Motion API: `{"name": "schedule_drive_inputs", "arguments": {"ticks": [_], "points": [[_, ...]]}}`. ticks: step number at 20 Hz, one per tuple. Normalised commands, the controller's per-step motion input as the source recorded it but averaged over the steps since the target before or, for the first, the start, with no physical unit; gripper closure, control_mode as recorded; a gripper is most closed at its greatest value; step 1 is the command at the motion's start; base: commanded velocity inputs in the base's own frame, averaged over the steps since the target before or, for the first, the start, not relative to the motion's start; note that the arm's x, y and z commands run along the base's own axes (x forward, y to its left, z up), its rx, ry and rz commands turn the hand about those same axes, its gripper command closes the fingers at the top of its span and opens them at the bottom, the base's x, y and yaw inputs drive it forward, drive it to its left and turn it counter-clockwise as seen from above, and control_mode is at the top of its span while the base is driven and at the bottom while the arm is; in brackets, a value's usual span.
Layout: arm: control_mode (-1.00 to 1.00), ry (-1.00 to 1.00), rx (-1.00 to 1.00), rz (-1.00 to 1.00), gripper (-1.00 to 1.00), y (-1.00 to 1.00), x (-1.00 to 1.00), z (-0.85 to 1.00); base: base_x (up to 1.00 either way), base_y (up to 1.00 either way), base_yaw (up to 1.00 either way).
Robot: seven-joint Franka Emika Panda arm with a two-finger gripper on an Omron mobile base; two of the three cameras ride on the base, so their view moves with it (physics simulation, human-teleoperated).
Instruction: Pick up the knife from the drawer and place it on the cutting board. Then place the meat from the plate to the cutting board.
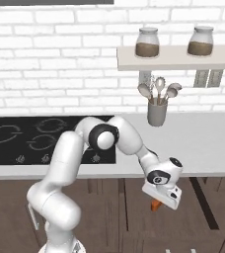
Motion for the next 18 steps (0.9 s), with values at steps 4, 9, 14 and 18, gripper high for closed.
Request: {"name": "schedule_drive_inputs", "arguments": {"ticks": [4,9,14,18], "points": [[-1.0,0.0,0.0,0.0,-1.0,-0.23,-0.01,-0.48,0.0,0.0,0.0],[-1.0,0.0,0.0,0.0,-1.0,-0.26,-0.48,-0.59,0.0,0.0,0.0],[-1.0,0.0,0.0,0.0,1.0,-0.03,-0.84,-0.69,0.0,0.0,0.0],[-1.0,0.0,0.01,-0.01,1.0,-0.05,-1.0,-0.25,0.0,0.0,0.0]]}}
